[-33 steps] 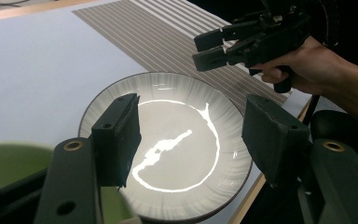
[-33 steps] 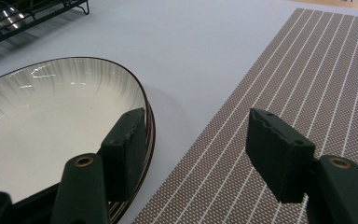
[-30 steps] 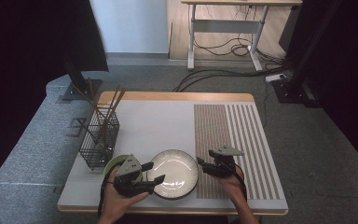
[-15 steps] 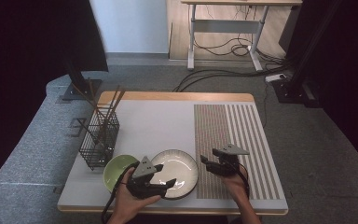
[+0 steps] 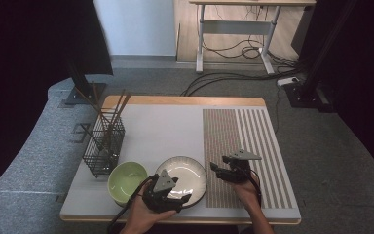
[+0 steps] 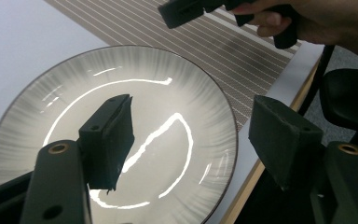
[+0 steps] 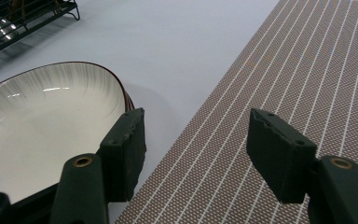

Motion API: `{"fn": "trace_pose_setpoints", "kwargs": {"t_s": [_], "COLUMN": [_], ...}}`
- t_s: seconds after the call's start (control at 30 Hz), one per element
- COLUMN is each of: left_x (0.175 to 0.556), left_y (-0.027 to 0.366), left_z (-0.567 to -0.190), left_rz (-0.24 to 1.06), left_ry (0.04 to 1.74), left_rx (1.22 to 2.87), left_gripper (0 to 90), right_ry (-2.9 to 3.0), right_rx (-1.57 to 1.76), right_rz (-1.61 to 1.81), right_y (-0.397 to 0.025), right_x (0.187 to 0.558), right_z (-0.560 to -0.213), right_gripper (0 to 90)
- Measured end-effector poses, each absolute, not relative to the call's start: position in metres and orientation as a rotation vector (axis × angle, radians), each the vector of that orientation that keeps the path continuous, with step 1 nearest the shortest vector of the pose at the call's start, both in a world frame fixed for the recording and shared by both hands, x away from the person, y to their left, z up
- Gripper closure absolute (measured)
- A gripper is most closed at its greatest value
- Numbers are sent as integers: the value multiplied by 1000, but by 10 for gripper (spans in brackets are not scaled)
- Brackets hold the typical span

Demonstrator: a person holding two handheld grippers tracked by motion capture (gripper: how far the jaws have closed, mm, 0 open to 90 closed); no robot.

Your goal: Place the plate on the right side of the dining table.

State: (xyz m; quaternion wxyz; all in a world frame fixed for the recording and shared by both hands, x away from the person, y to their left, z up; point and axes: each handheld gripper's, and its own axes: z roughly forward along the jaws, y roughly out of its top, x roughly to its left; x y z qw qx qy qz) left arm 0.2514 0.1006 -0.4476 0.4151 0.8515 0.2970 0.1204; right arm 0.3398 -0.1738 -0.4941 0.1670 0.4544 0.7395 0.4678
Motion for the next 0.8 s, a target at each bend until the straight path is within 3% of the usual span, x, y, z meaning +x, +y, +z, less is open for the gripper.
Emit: {"fn": "trace_pose_setpoints", "kwargs": {"t_s": [0.8], "left_x": [256], "left_y": [82], "left_z": [-470], "left_rz": [206], "left_ry": [738], "left_rx": [2173], "left_gripper": [317], "right_ry": [2127], "right_rx": [1285], "right_rz": [1315], "right_y": [-172], "right_x": [340], "right_z": [-495], "right_gripper": [374]}}
